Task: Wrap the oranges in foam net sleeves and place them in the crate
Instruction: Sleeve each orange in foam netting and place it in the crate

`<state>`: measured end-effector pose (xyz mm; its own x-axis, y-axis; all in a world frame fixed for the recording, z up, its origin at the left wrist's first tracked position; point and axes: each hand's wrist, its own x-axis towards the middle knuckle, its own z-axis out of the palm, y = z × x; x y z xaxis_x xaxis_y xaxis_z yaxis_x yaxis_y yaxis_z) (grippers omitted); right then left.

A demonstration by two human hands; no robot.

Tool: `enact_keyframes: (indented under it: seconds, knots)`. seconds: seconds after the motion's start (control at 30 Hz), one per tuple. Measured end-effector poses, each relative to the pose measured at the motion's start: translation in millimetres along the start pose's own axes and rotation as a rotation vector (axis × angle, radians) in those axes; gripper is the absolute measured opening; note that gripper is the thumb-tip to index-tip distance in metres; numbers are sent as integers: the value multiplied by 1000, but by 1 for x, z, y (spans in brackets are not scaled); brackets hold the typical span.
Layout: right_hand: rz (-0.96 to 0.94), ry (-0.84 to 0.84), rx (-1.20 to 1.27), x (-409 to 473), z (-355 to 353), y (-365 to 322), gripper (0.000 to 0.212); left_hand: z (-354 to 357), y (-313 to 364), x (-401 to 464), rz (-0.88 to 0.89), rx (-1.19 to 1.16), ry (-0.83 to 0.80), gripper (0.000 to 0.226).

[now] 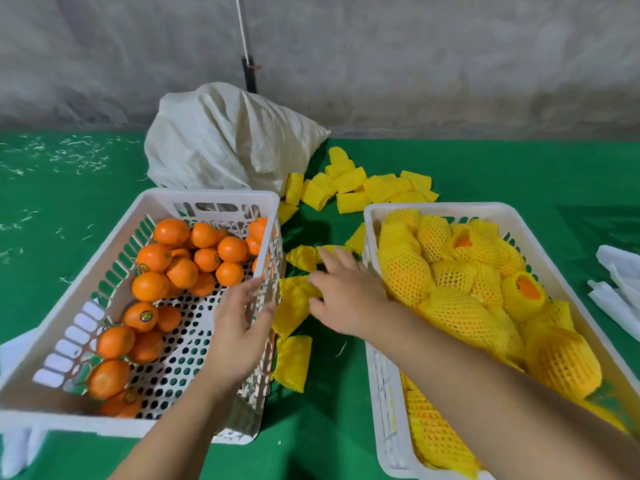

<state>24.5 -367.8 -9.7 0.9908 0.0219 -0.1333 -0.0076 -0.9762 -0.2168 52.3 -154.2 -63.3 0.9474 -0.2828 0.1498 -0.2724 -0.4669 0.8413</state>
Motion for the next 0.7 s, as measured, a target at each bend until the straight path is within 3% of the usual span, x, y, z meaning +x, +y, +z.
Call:
enact_keyframes:
  seconds: [0.07, 0.13, 0.2, 0.3, 0.43, 0.6, 0.7]
  knots:
    - [-85, -417, -101, 4, 28, -33, 53, -7, -13, 14, -141, -130, 67, 49]
    - [-179, -755, -195, -1, 59, -55, 60, -16, -36, 29, -280, 66, 77, 57]
    - [-186, -929, -228, -7, 88, -63, 64, -23, -61, 38, -437, 325, -83, 68]
    - [-160, -993, -298, -7, 115, -58, 69, -30, -84, 47, -520, 586, -360, 85]
    - [-57, -837, -108, 17, 110, -47, 64, -22, -93, 76, -339, 818, -532, 92]
    - [164, -228, 266, 48, 101, -42, 23, 1, -106, 131, -419, 793, -564, 90]
    - [209, 101, 470, 56, 94, -36, 18, 19, -124, 129, -378, 884, -466, 89]
